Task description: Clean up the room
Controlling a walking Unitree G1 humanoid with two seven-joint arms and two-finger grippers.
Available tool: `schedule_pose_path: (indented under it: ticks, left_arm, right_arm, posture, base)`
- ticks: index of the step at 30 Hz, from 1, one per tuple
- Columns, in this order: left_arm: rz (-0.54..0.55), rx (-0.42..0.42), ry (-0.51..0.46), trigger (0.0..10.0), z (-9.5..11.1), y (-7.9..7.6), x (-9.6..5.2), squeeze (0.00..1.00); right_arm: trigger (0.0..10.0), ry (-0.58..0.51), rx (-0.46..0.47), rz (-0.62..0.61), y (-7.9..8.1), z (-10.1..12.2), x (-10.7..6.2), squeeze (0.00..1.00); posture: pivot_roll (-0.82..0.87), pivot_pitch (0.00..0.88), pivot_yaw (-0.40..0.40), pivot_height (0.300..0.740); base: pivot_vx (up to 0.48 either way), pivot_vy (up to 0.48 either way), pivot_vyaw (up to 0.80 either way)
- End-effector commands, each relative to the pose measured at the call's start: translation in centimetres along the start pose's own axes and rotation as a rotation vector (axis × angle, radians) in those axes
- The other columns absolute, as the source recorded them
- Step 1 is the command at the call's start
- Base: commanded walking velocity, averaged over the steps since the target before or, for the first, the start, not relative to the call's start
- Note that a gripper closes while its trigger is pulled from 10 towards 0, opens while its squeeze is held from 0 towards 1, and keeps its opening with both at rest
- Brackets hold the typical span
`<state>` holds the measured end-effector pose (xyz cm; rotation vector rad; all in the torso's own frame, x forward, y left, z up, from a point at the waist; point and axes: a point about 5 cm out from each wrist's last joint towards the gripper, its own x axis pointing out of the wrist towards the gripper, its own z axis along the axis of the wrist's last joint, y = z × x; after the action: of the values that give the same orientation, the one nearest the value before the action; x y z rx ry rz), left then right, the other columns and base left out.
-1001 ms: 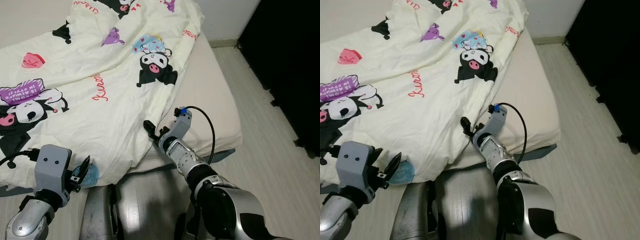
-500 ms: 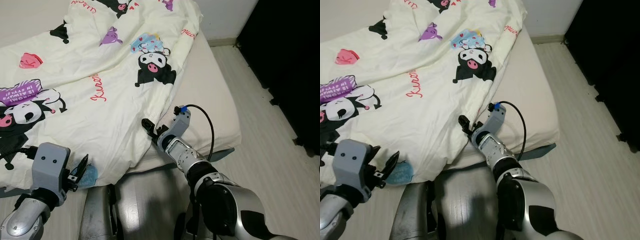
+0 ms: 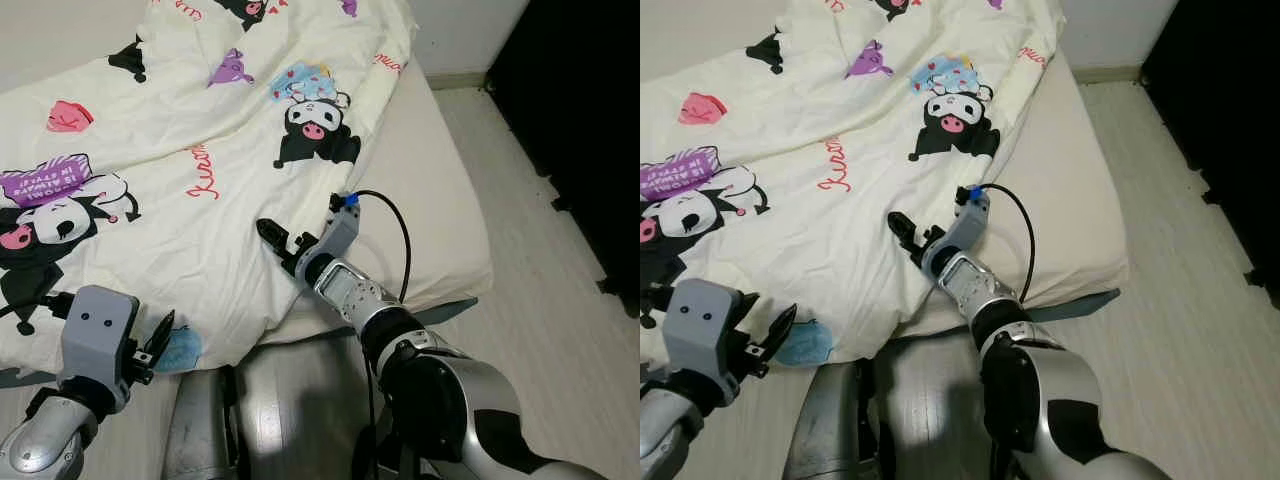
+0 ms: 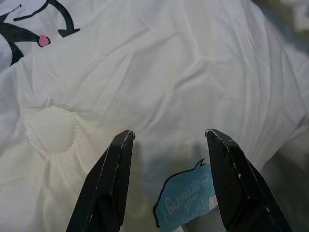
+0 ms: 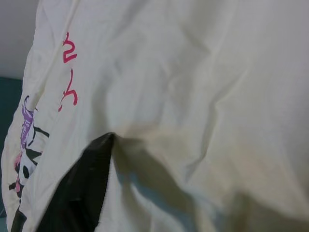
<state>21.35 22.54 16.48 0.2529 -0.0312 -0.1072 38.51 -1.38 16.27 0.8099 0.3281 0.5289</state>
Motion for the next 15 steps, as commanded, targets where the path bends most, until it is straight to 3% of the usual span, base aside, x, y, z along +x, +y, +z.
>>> schedule_pose_path:
  ticks: [1,15]
  left_arm:
    - [-0.005,0.010,0.034,10.0,-0.4,0.1,-0.5,0.00]
    - [0.003,-0.011,0.030,10.0,-0.7,-0.3,0.1,0.00]
  right_arm:
    - [0.0,0.033,0.032,0.004,0.1,-0.9,0.0,0.00]
    - [0.0,0.012,0.081,-0.041,-1.6,-1.1,-0.6,0.00]
  posture:
    - [0.39,0.445,-0.054,0.522]
    - [0.34,0.442,-0.057,0.522]
  base:
    - [0.000,0.000,0.00]
    - [0.000,0.000,0.00]
